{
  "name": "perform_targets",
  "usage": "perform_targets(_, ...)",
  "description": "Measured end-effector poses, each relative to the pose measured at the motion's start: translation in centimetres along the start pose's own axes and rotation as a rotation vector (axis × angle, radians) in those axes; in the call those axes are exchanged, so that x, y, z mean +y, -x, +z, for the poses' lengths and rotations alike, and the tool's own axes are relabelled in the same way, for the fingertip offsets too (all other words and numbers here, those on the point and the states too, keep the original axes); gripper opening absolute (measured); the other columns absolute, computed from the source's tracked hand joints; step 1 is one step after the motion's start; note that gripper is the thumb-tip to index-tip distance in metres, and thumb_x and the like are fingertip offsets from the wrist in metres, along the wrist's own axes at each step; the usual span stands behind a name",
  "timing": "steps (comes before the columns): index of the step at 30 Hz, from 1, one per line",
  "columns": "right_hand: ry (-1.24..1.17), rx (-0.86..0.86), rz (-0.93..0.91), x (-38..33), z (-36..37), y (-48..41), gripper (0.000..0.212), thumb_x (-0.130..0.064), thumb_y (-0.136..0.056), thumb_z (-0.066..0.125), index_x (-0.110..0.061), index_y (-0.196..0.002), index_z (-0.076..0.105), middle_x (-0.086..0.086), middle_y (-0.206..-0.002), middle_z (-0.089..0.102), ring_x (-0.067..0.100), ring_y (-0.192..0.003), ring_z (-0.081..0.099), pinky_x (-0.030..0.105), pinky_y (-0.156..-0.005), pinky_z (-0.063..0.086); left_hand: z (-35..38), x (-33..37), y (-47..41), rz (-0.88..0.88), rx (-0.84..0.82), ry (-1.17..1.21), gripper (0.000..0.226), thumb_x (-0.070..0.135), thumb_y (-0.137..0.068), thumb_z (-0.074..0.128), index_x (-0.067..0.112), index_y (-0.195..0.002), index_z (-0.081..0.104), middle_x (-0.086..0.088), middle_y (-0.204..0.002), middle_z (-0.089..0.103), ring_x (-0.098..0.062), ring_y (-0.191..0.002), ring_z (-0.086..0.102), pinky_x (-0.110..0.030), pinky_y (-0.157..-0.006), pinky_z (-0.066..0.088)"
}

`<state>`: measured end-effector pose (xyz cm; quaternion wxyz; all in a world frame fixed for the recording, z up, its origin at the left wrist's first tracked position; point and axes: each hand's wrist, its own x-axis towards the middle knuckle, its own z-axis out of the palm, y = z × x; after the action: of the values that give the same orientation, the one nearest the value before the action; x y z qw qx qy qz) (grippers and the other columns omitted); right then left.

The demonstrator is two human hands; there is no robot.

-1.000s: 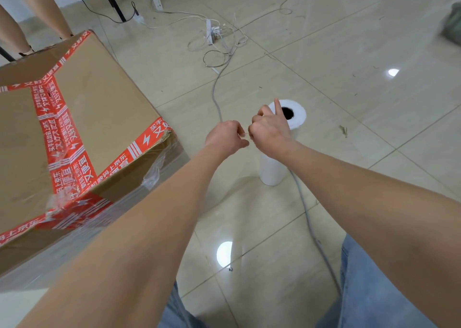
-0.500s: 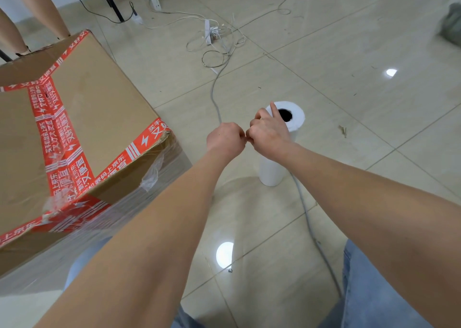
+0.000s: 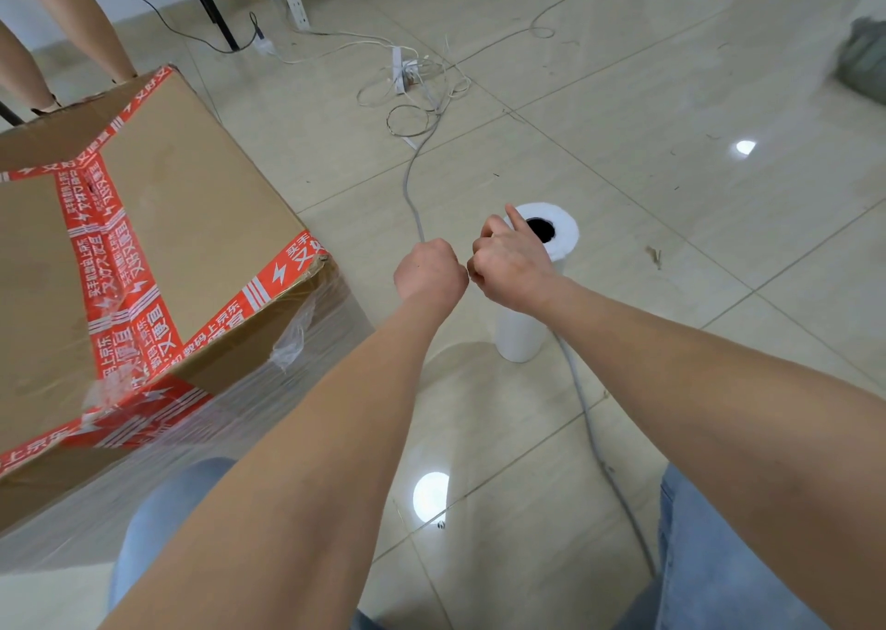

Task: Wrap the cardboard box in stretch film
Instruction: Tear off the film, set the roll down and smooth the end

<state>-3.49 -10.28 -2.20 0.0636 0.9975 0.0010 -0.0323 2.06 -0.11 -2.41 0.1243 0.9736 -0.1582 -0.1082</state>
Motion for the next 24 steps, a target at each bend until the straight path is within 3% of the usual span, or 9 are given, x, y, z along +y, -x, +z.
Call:
perform_targets(3, 0.033, 0.004, -0.010, 0.4, 0.3, 0.6, 0.030, -0.013, -0.093, 0.044, -0.024, -0.100, 0.071, -0.007, -0.098, 0.065, 0.019, -0.115, 0.039, 0.047, -0.118, 0.003, -0.4, -0.6, -0.6, -0.015, 0.021, 0.008, 0.015, 0.012, -0.085, 0.051, 0.009, -0.083, 0.065, -0.011, -0.092, 0.067, -0.029, -0.077, 0.058, -0.027, -0.062, 0.043)
perform_targets(7, 0.024, 0.001, 0.037, 0.5, 0.2, 0.5, 0.028, -0.015, -0.095, 0.043, -0.022, -0.106, 0.068, -0.004, -0.103, 0.063, 0.021, -0.119, 0.039, 0.048, -0.118, 0.005, -0.8, -0.6, -0.8, 0.056, -0.084, 0.028, 0.019, 0.018, -0.086, 0.053, 0.012, -0.092, 0.070, -0.007, -0.094, 0.067, -0.027, -0.086, 0.062, -0.026, -0.067, 0.046)
perform_targets(10, 0.016, -0.022, 0.042, 0.5, 0.0, 0.3, 0.025, -0.020, -0.096, 0.043, -0.023, -0.108, 0.066, -0.003, -0.108, 0.062, 0.022, -0.123, 0.037, 0.048, -0.118, 0.006, -0.2, -0.2, -0.7, 0.110, -0.179, 0.021, 0.012, 0.023, -0.082, 0.059, 0.017, -0.092, 0.063, -0.003, -0.098, 0.065, -0.022, -0.084, 0.058, -0.026, -0.066, 0.042)
perform_targets(14, 0.039, -0.062, 0.036, 0.3, 0.0, 0.1, 0.023, -0.020, -0.094, 0.046, -0.023, -0.107, 0.065, -0.002, -0.105, 0.065, 0.020, -0.125, 0.036, 0.050, -0.118, 0.004, 1.3, -0.4, -0.7, 0.158, -0.261, -0.080, 0.036, 0.034, -0.079, 0.069, 0.025, -0.112, 0.059, 0.005, -0.107, 0.062, -0.019, -0.108, 0.057, -0.030, -0.078, 0.038)
perform_targets(16, 0.091, -0.083, 0.029, 0.1, 0.1, 0.0, 0.022, -0.014, -0.090, 0.048, -0.019, -0.105, 0.064, 0.000, -0.099, 0.066, 0.020, -0.124, 0.038, 0.051, -0.117, 0.002, 1.7, -0.5, -0.6, 0.134, -0.239, -0.102, 0.012, 0.029, -0.081, 0.064, 0.023, -0.091, 0.064, 0.006, -0.082, 0.060, -0.021, -0.094, 0.061, -0.028, -0.072, 0.038)
perform_targets(18, 0.128, -0.088, 0.020, -0.3, 0.3, -0.2, 0.021, -0.010, -0.088, 0.050, -0.015, -0.106, 0.060, 0.002, -0.094, 0.064, 0.022, -0.121, 0.040, 0.052, -0.117, 0.000, 1.8, -0.5, -0.4, 0.105, -0.193, -0.111, 0.015, 0.025, -0.082, 0.057, 0.019, -0.069, 0.053, 0.004, -0.066, 0.051, -0.023, -0.076, 0.058, -0.027, -0.065, 0.037)
perform_targets(20, 0.158, -0.108, 0.016, -0.8, 0.3, -0.3, 0.021, -0.011, -0.089, 0.050, -0.016, -0.107, 0.059, -0.001, -0.090, 0.064, 0.023, -0.119, 0.041, 0.055, -0.116, -0.003, 1.7, -0.7, -0.3, 0.112, -0.163, -0.120, 0.025, 0.026, -0.084, 0.055, 0.021, -0.061, 0.044, 0.004, -0.065, 0.050, -0.023, -0.072, 0.054, -0.027, -0.064, 0.037)
perform_targets(24, 0.238, -0.160, 0.033, -1.5, 0.2, -0.3, 0.023, -0.016, -0.092, 0.050, -0.027, -0.104, 0.065, -0.005, -0.103, 0.064, 0.024, -0.122, 0.038, 0.058, -0.114, -0.005, 1.7, -1.2, -0.3, 0.136, -0.125, -0.110, 0.025, 0.033, -0.087, 0.054, 0.020, -0.066, 0.052, -0.001, -0.078, 0.058, -0.024, -0.072, 0.052, -0.028, -0.066, 0.039)
